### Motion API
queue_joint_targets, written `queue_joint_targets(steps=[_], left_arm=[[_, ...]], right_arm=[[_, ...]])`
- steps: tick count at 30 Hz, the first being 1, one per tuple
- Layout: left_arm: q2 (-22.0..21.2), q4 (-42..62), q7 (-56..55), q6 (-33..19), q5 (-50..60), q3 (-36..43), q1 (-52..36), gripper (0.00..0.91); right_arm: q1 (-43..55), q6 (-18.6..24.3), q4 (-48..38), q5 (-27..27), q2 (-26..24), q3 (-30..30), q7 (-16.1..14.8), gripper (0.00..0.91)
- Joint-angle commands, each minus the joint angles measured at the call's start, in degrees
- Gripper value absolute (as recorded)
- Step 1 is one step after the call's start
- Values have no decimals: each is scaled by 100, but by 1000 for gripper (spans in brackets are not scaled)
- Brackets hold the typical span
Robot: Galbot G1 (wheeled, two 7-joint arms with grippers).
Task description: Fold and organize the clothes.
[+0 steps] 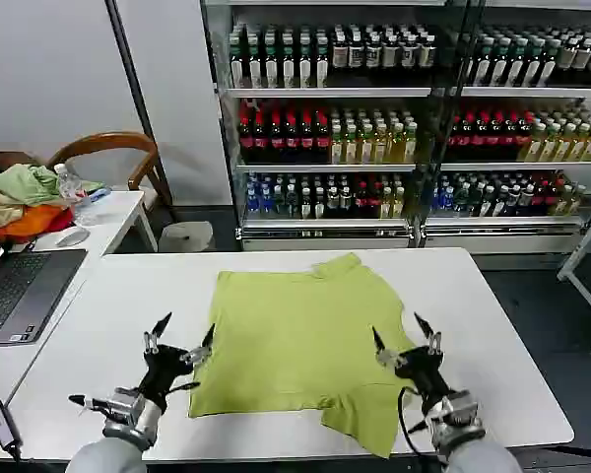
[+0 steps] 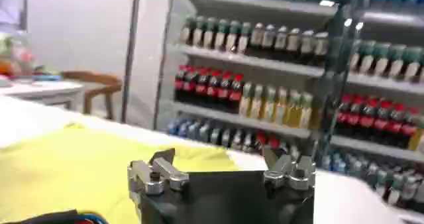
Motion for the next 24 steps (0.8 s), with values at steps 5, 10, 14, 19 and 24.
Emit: queue_joint_targets(steps=[5,10,14,19,24], left_arm=[[-113,-505,-932,1176,-735,192,718,907],[-215,-436,-1025,1184,-747,215,735,907],[-324,-450,-1102,1225,-658,358,822,907],[-327,-415,-1216,1241,-727,314,839,907],[-315,-343,-1218,1222,-758,314,839,907]], right_arm=[[-1223,-87,407,324,-233,-61,226,907],[-1447,31,287,208,-182,-154,326,907],[-1603,96,370,51,-94,-156,454,907],[-1680,131,325,32,-72,-178,470,907],[-1606,154,166,106,-53,-287,509,907]])
